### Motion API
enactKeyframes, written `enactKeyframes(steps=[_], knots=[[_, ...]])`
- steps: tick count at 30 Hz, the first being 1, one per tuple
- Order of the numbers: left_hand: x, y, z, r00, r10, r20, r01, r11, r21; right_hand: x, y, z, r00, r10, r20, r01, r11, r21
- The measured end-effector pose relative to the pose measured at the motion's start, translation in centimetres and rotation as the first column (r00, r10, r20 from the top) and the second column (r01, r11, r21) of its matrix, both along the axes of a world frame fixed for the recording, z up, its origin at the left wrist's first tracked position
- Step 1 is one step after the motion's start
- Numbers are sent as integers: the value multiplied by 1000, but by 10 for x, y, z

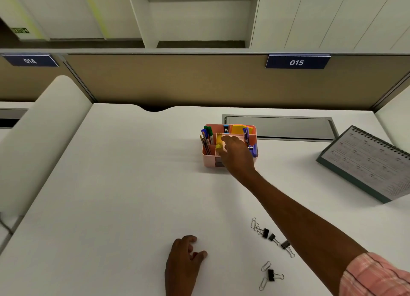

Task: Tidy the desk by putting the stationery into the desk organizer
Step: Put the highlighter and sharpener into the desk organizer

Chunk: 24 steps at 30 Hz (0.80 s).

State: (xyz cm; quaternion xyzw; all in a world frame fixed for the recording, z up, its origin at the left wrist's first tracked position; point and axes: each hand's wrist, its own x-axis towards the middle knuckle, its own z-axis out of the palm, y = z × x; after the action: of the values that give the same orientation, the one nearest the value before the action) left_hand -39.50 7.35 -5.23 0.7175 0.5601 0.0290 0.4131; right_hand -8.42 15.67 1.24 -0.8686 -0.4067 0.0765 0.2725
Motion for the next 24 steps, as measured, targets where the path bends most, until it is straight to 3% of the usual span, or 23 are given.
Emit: enactKeyframes(steps=[4, 7, 10, 12, 14, 16, 19, 24], knots=[[-2, -3, -4, 999, -35, 10, 35, 998, 51, -7, -13, 6, 1000, 7, 6, -7, 999, 44], [-1, -3, -4, 994, 31, 104, -34, 999, 30, -21, -34, 9, 998, 64, 27, -65, 996, 65], [9, 3, 5, 934, 231, 272, -184, 965, -188, -39, -59, 10, 977, 210, -21, -210, 977, 27], [23, 10, 14, 843, 390, 372, -245, 892, -380, -49, -76, 10, 921, 343, -185, -353, 935, -26], [41, 19, 25, 739, 498, 453, -223, 816, -533, -58, -89, 8, 826, 460, -326, -508, 858, -77], [59, 29, 37, 659, 540, 524, -149, 776, -612, -67, -100, 5, 771, 519, -371, -579, 813, -66], [79, 42, 49, 607, 523, 598, -51, 777, -628, -66, -107, 6, 784, 504, -363, -539, 842, 5], [104, 57, 62, 644, 398, 653, 35, 838, -545, -41, -112, 19, 797, 389, -462, -400, 913, 80]])
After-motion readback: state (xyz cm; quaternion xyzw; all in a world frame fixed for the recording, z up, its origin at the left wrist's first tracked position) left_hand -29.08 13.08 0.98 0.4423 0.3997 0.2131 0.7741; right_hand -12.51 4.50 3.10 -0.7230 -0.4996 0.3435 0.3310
